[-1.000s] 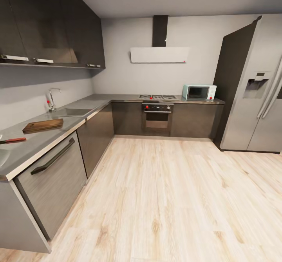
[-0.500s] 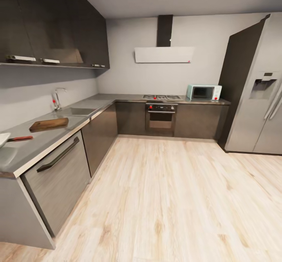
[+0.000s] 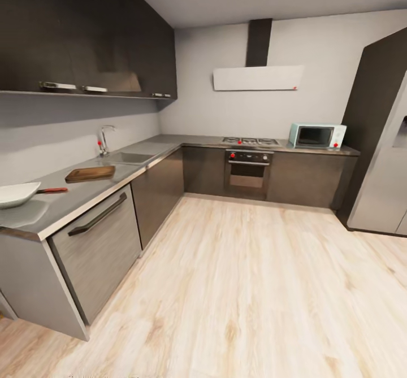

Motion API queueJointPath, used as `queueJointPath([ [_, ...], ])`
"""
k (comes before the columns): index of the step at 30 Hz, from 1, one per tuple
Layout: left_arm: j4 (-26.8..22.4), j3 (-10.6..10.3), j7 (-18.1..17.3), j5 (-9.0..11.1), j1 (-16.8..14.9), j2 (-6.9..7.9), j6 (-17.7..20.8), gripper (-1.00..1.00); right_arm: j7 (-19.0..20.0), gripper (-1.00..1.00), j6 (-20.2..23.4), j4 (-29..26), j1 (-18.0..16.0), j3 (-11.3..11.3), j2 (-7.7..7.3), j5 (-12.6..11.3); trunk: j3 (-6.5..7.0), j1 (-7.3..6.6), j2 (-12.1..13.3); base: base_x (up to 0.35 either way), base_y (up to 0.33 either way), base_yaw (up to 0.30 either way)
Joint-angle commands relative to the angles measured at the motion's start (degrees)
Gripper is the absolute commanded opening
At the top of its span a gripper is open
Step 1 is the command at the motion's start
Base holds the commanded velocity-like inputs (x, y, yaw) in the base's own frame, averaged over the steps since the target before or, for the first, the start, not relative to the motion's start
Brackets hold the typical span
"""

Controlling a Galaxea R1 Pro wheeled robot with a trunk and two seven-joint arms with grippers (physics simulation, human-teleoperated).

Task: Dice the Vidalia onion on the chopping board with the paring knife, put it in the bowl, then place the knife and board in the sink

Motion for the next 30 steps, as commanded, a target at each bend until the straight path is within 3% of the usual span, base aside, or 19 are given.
queueJointPath([
  [1,0.09,0.04,0.01,0.04,-0.02,-0.01,-0.14,1.0,-0.1,1.0,-0.17,0.04,-0.02,0.03,-0.01,0.0,-0.06,0.0,-0.03,0.0,-0.316,0.248],
  [30,1.0,0.04,0.02,0.04,-0.02,-0.01,-0.14,1.0,-0.1,1.0,-0.17,0.62,-0.02,0.04,0.09,0.0,-0.06,0.0,-0.03,0.0,-0.318,0.248],
])
